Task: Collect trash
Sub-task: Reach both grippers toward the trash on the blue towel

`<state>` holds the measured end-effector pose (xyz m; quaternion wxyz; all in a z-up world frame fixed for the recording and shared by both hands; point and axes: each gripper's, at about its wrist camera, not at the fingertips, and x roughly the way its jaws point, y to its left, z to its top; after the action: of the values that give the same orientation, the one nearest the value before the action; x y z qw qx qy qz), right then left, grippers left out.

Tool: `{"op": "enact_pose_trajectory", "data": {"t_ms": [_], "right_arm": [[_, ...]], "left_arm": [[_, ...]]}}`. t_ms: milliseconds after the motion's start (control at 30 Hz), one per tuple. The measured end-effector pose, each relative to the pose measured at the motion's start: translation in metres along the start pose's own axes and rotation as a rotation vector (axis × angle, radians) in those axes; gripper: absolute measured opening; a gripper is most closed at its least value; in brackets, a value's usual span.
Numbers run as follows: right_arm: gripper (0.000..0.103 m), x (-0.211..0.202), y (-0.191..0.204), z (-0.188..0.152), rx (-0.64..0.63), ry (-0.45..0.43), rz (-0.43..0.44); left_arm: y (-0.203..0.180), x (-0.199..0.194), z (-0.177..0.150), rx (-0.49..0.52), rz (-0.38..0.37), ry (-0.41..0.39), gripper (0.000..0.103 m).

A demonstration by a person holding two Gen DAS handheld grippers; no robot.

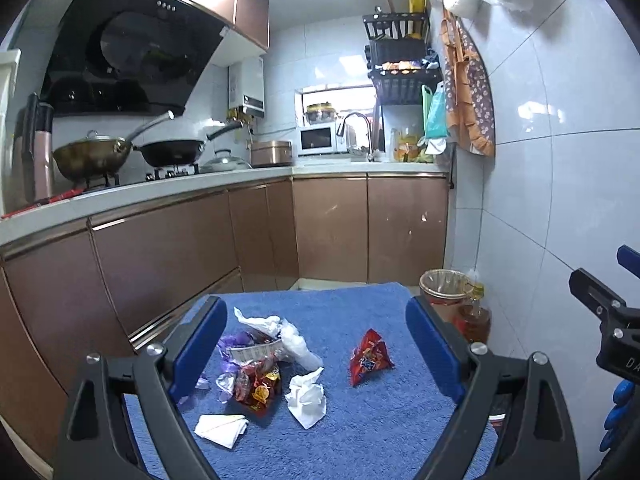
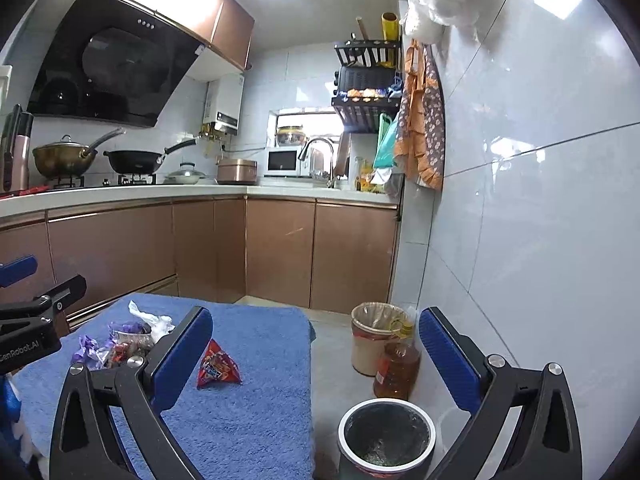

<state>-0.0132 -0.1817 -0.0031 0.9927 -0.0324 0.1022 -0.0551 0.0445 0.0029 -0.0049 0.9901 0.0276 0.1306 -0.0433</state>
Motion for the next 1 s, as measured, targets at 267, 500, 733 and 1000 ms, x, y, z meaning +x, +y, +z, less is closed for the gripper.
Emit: {"op": "enact_pose_trajectory", "data": {"t_ms": [267, 500, 733, 1000], "right_arm": [[0.103, 0.049, 0.0, -0.009, -0.005, 0.087, 0.071], [0.103, 0.13, 0.014, -0.038, 0.029, 0.299, 0.287], [0.085, 0.213, 0.04, -0.065, 0.071, 0.474, 0.531], [0.079, 0.284, 0.075, -0.088, 0.041, 0.588, 0.663]], "left_arm": [[0.019, 0.043, -0.017, -0.038, -0.02, 0.066, 0.091], [0.028, 0.087, -0.059, -0.042, -0.174, 0.241, 0.09], [0.022, 0.154, -0.095, -0.047, -0.249, 0.432, 0.06], [0.028, 0.206, -0.125, -0.072, -0.231, 0.547, 0.044]]}}
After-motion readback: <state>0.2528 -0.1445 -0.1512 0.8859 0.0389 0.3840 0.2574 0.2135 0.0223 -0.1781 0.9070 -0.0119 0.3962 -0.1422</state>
